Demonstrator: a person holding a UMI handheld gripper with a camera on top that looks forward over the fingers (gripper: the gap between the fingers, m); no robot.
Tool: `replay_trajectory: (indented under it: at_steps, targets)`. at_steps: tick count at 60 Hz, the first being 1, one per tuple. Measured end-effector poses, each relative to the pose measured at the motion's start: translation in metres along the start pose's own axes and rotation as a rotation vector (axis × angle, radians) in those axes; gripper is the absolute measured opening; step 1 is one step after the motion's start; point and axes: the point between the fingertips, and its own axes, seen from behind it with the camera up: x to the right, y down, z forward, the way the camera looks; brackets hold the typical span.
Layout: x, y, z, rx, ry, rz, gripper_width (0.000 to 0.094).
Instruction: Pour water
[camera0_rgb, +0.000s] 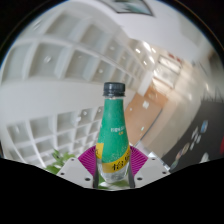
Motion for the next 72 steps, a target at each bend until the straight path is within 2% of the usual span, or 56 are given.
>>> replay_trajectory:
  at_steps: [9, 14, 18, 30, 36, 44, 50, 53, 59, 63, 68, 70, 72]
  targets:
    - [0.014, -0.087, -0.026, 0.099, 0.123, -0.556, 0.0413]
    - [0.051, -0.099, -0.023, 0.091, 0.262, -0.777, 0.0411]
    - [0.104, -0.117, -0.035, 0.037, 0.372, -0.923, 0.0412]
    - [0.265, -0.087, -0.088, -0.238, 0.613, -1.015, 0.041]
    - [0.316, -0.061, -0.112, -0.342, 0.663, -0.981, 0.041]
    - [0.365, -0.03, -0.134, -0.436, 0.698, -0.95, 0.0411]
    - [0.391, -0.008, -0.152, -0.493, 0.723, -0.925, 0.0416]
    - [0.386, -0.013, -0.152, -0.462, 0.714, -0.924, 0.0418]
    - [0.386, -0.012, -0.153, -0.462, 0.714, -0.924, 0.0516]
    - [0.389, -0.01, -0.161, -0.51, 0.753, -0.896, 0.0593]
    - [0.38, -0.013, -0.17, -0.519, 0.794, -0.87, 0.0868]
    - [0.373, -0.018, -0.176, -0.512, 0.814, -0.875, 0.0823]
    - [0.364, -0.025, -0.182, -0.503, 0.836, -0.885, 0.0843]
